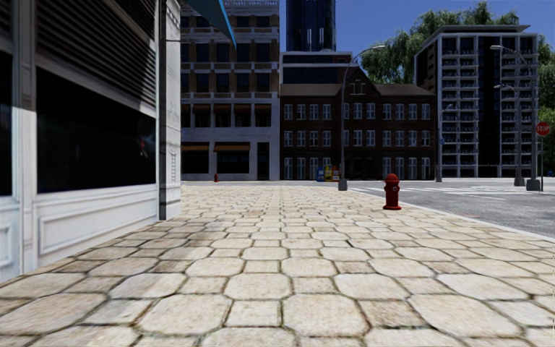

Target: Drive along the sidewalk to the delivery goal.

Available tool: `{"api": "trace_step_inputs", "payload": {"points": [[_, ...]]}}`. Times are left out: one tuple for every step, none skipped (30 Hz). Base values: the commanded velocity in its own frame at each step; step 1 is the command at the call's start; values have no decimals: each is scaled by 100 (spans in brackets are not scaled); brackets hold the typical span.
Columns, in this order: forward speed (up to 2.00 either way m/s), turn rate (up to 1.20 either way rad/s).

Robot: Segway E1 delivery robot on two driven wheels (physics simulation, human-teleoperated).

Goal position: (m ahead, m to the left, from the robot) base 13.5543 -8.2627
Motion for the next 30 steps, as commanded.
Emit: {"api": "trace_step_inputs", "payload": {"points": [[200, 0], [200, 0], [200, 0], [200, 0], [200, 0], [200, 0], [200, 0], [200, 0], [200, 0], [200, 0], [200, 0], [200, 0], [200, 0], [200, 0], [200, 0], [200, 0], [200, 0], [200, 0], [200, 0], [200, 0], [200, 0], [200, 0], [200, 0], [200, 0], [200, 0], [200, 0], [200, 0], [200, 0], [200, 0], [200, 0]]}}
